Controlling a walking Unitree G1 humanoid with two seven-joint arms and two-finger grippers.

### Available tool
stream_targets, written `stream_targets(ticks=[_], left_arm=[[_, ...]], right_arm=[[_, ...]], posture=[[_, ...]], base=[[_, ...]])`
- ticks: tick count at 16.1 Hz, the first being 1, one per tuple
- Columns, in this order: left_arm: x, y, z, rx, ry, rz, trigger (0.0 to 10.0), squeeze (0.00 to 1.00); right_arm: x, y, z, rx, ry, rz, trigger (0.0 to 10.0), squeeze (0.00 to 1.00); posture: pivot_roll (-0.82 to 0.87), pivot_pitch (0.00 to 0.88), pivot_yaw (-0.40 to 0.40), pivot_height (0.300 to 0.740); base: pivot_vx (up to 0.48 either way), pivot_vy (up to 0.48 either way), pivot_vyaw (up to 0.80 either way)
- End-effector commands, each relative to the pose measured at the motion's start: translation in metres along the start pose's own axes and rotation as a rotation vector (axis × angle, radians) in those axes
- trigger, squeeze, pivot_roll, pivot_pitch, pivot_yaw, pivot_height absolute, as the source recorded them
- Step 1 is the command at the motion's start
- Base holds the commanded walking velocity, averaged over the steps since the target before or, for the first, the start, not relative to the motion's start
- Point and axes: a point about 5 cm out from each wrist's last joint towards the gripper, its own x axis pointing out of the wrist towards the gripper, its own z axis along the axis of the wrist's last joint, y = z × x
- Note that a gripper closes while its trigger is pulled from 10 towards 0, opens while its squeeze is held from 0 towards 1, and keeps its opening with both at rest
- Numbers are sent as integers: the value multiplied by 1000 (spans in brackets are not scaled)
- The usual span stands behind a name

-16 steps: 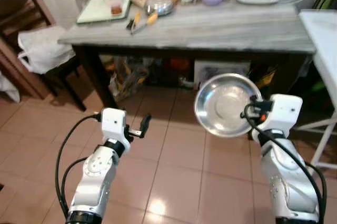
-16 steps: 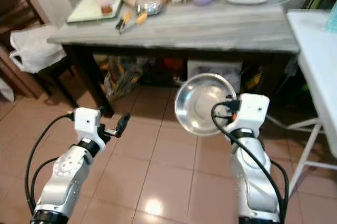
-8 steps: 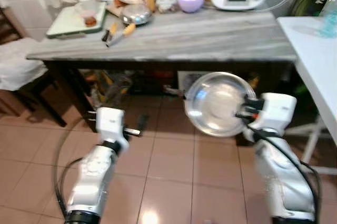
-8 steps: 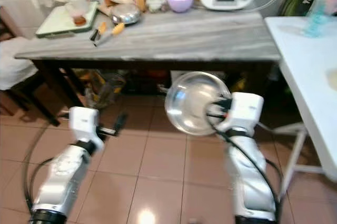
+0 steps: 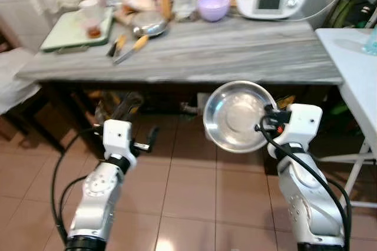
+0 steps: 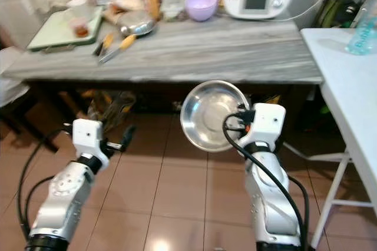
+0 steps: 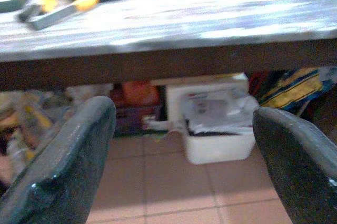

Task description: Setting the table

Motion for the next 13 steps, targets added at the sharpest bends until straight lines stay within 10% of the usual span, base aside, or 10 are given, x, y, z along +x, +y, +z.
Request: stream_targets(ticks=[1,13], left_arm=[[-1,-1,-1,4,7,-9,10000,0],[-1,-3,-1,3,2,-14,10000,0]], right_arm=[[0,-1,3,1,-18,-3,10000,0],[1,-1,4,-4,-25,4,10000,0]], posture=[[-64,69,68,740],[-64,64,66,740]], base=[[480,0,0],[480,0,0]])
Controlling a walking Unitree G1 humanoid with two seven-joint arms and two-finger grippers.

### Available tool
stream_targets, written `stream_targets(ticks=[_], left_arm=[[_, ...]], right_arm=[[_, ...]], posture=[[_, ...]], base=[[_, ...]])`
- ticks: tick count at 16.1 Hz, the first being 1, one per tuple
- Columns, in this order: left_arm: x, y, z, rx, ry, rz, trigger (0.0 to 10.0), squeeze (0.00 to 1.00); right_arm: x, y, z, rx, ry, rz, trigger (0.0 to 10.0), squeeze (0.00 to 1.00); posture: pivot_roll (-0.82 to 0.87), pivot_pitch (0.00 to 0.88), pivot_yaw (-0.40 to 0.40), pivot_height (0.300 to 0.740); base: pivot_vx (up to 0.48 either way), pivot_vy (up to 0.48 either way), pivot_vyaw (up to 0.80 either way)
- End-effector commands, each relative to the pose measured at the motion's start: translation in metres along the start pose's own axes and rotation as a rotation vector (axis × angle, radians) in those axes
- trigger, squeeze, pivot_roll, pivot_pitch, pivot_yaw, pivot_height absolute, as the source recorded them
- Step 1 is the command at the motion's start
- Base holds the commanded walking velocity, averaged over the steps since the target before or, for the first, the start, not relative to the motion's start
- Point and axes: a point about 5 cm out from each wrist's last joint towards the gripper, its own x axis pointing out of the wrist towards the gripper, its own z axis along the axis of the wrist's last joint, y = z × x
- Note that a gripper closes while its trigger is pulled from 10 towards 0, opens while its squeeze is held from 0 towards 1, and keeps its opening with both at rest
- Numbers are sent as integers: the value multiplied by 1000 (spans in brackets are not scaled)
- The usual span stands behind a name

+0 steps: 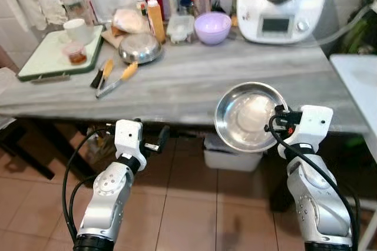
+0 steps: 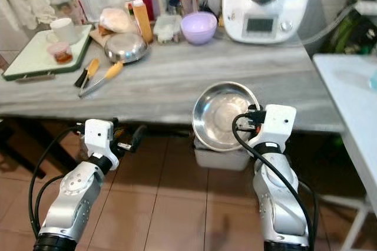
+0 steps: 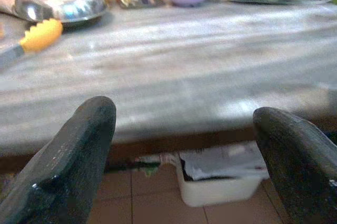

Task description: Setting the table

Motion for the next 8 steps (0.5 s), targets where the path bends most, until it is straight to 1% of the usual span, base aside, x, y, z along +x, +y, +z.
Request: stream_targets(ticks=[1,5,6,8], left_arm=[[-4,9,1,13,1,24,10000,0],[-5,10,1,15,2,26,10000,0],[-5,11,1,18,4,27,10000,0],[-9,14,0,33,10,14,10000,0]], right_arm=[[0,10,5,16,-28,35,10000,0],[0,9,12,9,-67,40,10000,0],[0,9,13,8,-69,39,10000,0],[1,8,14,5,-72,38,10000,0]], posture=[[-64,66,65,740],[-64,66,65,740],[-73,69,66,740],[-73,70,66,740]], base=[[480,0,0],[480,0,0],[349,0,0],[0,0,0]])
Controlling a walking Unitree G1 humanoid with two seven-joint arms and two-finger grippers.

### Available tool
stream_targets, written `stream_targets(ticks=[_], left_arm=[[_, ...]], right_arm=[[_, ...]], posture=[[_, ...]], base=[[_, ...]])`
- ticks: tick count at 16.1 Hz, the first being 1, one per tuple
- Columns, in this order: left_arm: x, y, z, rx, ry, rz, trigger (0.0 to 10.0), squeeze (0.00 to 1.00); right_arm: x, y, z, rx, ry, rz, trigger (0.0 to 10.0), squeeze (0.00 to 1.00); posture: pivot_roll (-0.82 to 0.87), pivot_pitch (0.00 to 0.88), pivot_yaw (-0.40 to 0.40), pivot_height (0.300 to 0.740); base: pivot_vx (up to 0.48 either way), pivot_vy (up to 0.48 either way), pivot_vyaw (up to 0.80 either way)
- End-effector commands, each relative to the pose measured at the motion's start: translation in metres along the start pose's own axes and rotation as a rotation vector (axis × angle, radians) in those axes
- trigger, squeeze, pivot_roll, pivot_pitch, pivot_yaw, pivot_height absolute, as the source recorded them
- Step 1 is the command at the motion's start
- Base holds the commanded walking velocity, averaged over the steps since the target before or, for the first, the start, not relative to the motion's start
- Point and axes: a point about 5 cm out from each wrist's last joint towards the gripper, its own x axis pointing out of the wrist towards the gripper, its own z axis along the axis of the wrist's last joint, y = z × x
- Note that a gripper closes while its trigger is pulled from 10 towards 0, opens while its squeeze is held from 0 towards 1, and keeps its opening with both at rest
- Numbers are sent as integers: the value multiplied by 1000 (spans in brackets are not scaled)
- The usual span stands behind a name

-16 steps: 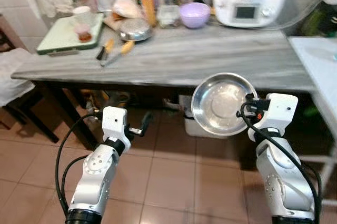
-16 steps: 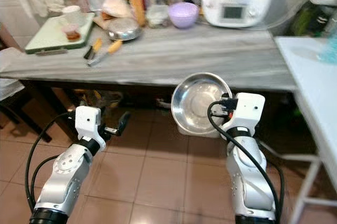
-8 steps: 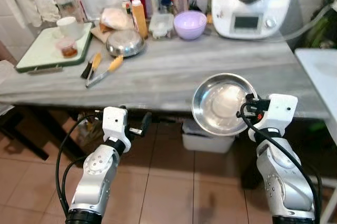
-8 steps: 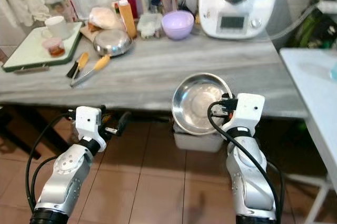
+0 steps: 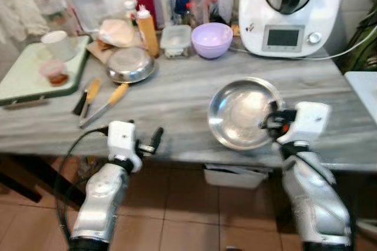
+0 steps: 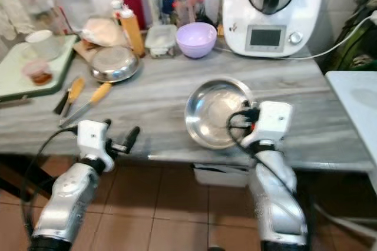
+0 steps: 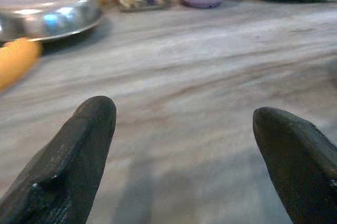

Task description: Setting the table

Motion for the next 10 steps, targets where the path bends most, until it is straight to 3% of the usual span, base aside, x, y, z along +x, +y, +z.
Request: stream_targets(ticks=[1,7,10], left_arm=[[-6,11,4,21,-12,15,10000,0],[-23,6,8,78,6,-223,10000,0],[-34,4,3,117,66,-341,10000,0]], right_arm=[[1,9,5,13,-28,31,10000,0],[0,12,3,12,-20,37,10000,0],[-1,13,0,34,-6,30,10000,0]], posture=[[-73,70,66,740],[-66,81,74,740],[-59,93,81,740]], base=[[0,0,0],[0,0,0],[0,0,0]])
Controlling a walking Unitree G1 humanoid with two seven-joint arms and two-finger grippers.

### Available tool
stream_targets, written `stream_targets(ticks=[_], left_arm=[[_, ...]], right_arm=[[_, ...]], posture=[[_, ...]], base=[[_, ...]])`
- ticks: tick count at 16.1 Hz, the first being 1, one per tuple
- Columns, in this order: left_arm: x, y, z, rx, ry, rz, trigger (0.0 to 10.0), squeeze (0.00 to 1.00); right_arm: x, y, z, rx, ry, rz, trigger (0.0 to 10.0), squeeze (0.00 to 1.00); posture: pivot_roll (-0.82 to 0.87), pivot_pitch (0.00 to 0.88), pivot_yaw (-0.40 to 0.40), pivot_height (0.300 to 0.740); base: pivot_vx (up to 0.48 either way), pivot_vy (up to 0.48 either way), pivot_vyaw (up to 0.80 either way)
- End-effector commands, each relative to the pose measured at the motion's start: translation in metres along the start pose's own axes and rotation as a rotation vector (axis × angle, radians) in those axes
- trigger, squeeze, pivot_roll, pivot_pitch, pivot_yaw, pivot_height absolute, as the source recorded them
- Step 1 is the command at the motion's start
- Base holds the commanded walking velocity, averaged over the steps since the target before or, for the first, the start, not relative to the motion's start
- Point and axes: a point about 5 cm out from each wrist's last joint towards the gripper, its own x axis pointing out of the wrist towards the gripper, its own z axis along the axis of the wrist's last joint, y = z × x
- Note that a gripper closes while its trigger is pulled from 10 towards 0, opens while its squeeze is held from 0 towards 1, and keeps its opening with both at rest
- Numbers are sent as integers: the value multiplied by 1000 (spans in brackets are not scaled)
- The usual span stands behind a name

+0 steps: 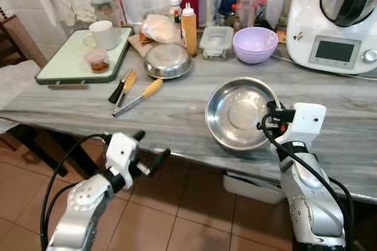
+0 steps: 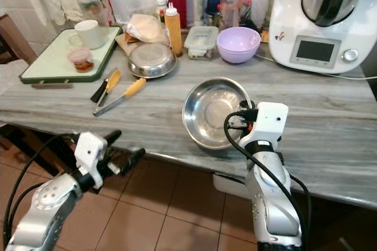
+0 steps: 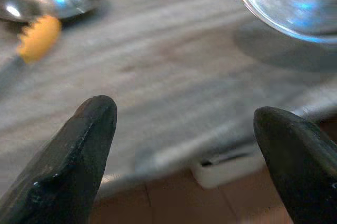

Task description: Setting the table

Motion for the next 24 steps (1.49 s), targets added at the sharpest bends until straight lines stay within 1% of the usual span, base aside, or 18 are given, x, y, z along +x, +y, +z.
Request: stream_targets(ticks=[1,4,7,9,13,15,16,17,20,23,24], left_arm=[[-1,-3,2,-1,15,-47,10000,0],[-1,-5,2,1,21,-96,10000,0],[-1,-7,1,0,24,-109,10000,0],[0,-9,0,-3,25,-117,10000,0],[5,-13,-1,-13,16,-123,10000,0],[7,-14,1,-15,9,-124,10000,0],[9,-14,6,-32,-9,-118,10000,0],[11,-15,11,-29,-24,-124,10000,0],[10,-16,14,-22,-34,-125,10000,0],[11,-17,12,-23,-33,-123,10000,0],[11,-17,12,-24,-33,-123,10000,0]], right_arm=[[0,0,0,22,2,-8,10000,0],[3,0,-2,40,14,-16,10000,0],[15,3,-11,205,80,-51,10000,0],[19,7,-16,273,109,-46,10000,0],[18,19,-28,346,180,-20,10000,0],[17,22,-32,356,205,-11,10000,0],[16,24,-36,384,225,-10,10000,0],[15,23,-40,391,244,-25,10000,0],[14,16,-47,383,280,-79,10000,0],[14,11,-50,337,303,-120,10000,0],[14,10,-50,335,303,-126,10000,0]], posture=[[-54,97,85,740],[-52,98,88,740],[-52,95,94,740],[-52,95,94,740],[-47,80,85,740],[-48,80,85,740],[-49,79,82,740],[-51,80,79,740],[-55,80,78,740],[-58,77,78,740],[-58,77,78,740]], base=[[0,0,0],[0,0,0],[0,0,0],[0,0,0],[0,0,0],[0,0,0],[0,0,0],[0,0,0],[0,0,0],[0,0,0],[0,0,0]])
